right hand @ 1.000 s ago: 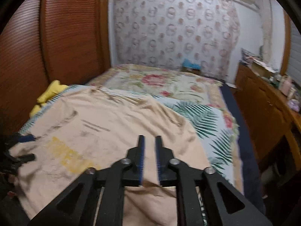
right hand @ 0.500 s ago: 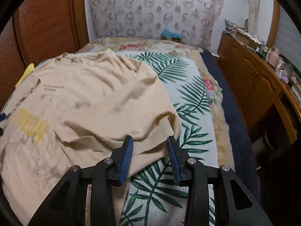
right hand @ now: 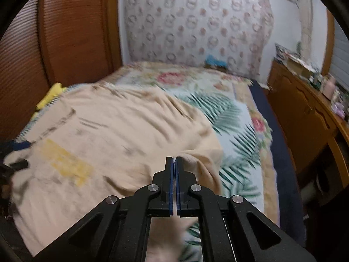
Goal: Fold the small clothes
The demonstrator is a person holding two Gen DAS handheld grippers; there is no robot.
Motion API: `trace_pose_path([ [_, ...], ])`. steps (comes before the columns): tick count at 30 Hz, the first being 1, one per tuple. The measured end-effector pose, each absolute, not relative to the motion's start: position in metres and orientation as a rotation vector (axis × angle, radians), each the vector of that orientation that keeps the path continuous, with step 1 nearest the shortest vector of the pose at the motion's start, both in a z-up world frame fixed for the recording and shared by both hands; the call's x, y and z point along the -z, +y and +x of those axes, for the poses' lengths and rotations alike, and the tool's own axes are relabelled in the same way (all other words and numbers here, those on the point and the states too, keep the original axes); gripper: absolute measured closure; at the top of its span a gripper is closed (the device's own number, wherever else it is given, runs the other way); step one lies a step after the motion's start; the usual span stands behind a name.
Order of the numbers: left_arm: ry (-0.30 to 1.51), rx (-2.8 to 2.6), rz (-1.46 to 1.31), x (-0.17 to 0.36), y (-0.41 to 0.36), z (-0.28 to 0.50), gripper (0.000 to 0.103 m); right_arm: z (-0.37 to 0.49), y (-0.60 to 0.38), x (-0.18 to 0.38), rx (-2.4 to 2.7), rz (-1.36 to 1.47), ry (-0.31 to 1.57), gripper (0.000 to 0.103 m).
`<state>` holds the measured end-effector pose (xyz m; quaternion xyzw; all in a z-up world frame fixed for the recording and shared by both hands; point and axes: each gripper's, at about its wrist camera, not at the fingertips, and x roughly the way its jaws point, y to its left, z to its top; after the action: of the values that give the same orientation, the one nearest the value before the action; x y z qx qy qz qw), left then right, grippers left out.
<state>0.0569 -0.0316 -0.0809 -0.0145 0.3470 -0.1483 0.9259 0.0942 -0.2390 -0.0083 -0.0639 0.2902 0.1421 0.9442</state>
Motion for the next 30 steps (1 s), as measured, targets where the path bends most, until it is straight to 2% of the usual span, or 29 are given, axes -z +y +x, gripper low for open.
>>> trace_pose_path([
  [11,0.703,0.302,-0.041,0.078,-0.028,0.055,0.023,0.091,-0.164,-0.030,-0.471,-0.140,0.511,0.101],
  [16,0.706,0.321,-0.043,0.077,-0.030,0.057,0.023,0.087,-0.171,-0.020,-0.412,-0.173,0.502,0.067],
  [28,0.700,0.461,0.059,0.050,-0.076,0.087,0.024,0.056,-0.233,0.030,-0.268,-0.142,0.616,0.066],
  [30,0.713,0.498,0.076,0.048,-0.087,0.097,0.031,0.048,-0.236,0.038,-0.260,-0.142,0.626,0.066],
])
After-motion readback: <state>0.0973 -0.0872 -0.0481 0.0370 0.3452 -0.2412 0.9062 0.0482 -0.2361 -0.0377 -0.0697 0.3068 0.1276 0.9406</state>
